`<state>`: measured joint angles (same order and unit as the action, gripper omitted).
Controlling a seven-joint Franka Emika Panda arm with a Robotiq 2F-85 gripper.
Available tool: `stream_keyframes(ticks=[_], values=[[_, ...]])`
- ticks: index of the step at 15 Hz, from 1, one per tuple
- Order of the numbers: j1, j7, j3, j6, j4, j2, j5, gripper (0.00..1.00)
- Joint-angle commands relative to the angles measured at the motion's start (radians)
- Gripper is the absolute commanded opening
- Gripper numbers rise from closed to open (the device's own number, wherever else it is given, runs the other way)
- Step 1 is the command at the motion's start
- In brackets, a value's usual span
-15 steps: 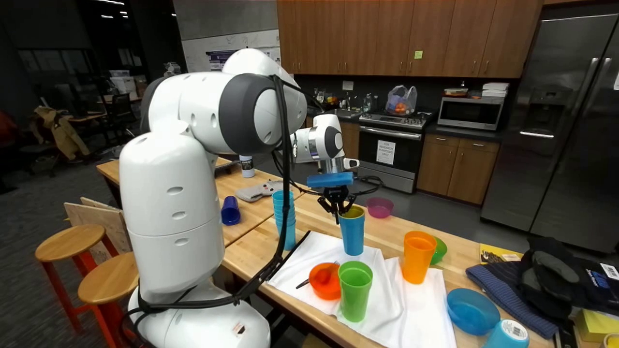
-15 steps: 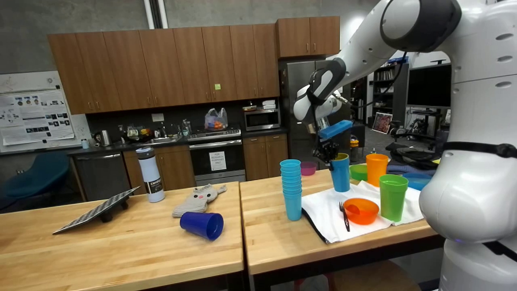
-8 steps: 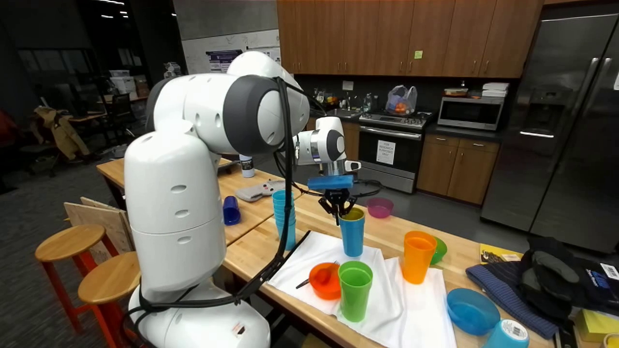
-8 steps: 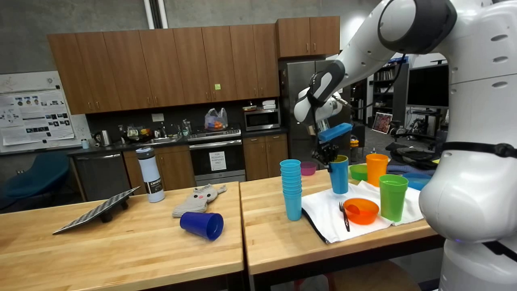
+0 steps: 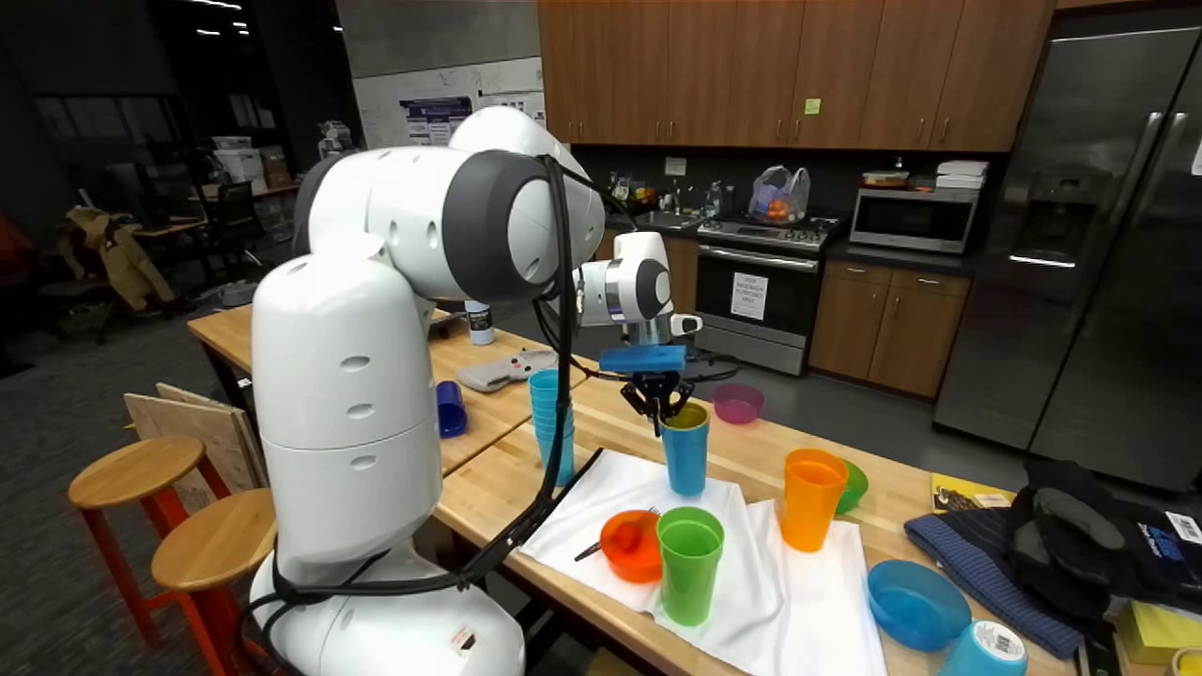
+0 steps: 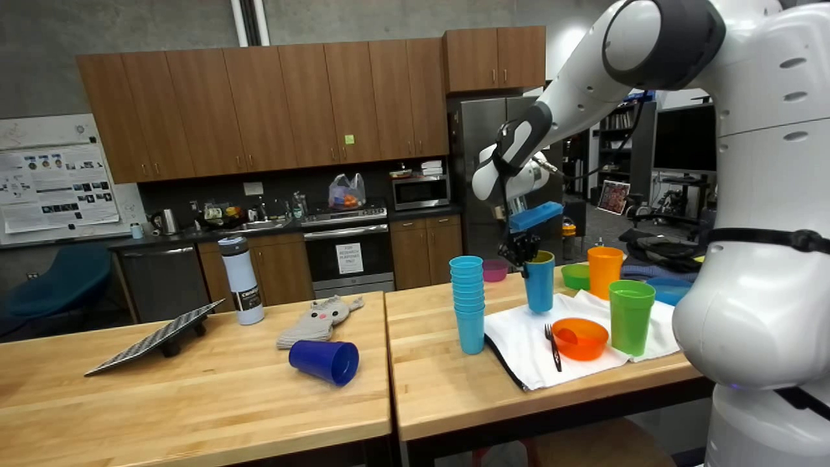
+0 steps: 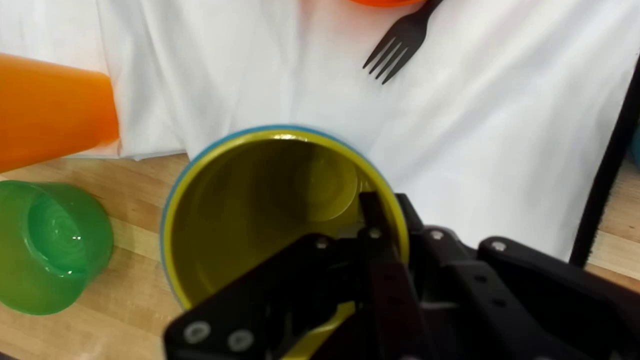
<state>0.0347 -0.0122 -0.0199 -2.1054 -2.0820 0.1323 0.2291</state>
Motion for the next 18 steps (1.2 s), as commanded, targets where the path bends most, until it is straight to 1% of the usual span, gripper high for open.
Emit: stream_keyframes(ticks=[1, 10, 13, 14, 15, 18], values=[[0.000, -0.011, 0.001, -0.020, 0.002, 0.004, -0.007, 0.02], [0.005, -0.002, 0.000, -0.037, 0.001, 0.055, -0.003, 0.02], [0.008, 0.007, -0.002, -0.032, -0.002, 0.050, 0.009, 0.02], [0.010, -0.005, 0.000, -0.014, 0.004, 0.050, 0.012, 0.34], [0.007, 0.002, -0.001, -0.026, 0.003, 0.047, 0.002, 0.10], [0.008, 0.002, -0.001, -0.025, 0.001, 0.050, 0.002, 0.26]])
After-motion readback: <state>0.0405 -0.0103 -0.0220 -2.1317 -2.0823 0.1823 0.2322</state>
